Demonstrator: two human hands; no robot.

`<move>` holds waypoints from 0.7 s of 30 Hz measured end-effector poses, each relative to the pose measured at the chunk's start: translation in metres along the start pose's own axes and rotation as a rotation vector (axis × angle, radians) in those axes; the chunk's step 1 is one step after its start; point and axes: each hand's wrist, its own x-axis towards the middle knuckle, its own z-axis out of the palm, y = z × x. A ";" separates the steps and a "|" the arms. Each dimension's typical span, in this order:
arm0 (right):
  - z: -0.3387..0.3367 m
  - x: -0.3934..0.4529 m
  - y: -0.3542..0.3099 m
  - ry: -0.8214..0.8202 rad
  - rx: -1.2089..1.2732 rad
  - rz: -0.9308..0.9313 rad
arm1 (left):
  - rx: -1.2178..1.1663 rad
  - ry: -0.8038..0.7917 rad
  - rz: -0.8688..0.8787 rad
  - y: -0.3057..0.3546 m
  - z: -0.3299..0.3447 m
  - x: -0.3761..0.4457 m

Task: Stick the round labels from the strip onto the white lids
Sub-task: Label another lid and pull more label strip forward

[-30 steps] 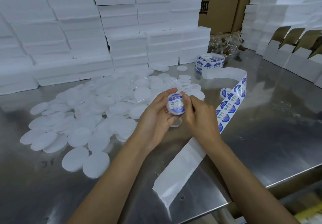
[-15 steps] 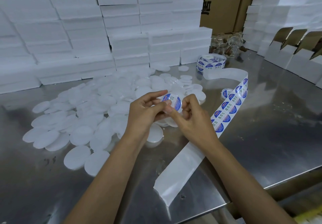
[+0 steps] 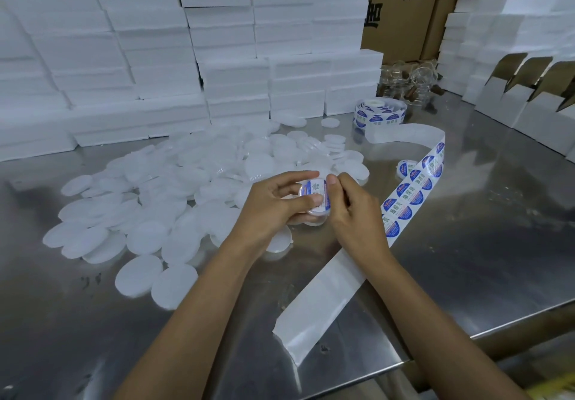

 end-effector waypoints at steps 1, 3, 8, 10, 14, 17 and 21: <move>0.000 -0.001 -0.001 -0.005 0.032 0.012 | 0.005 0.032 0.015 0.000 0.001 0.000; 0.000 -0.002 -0.002 -0.035 0.081 0.024 | -0.005 0.117 0.043 0.000 0.002 0.000; 0.001 -0.006 -0.001 -0.156 -0.008 -0.014 | -0.058 0.262 0.048 -0.003 -0.003 0.002; 0.001 -0.005 0.000 -0.151 0.026 -0.010 | -0.050 0.242 0.037 -0.004 -0.003 0.002; -0.003 -0.005 0.004 -0.143 0.007 0.011 | 0.045 0.117 0.032 -0.005 -0.003 0.003; -0.007 -0.001 0.006 -0.188 -0.010 0.026 | 0.123 0.003 0.032 -0.006 -0.004 0.004; -0.016 0.016 0.016 -0.136 -0.020 0.111 | 0.148 -0.082 0.031 -0.006 0.000 0.003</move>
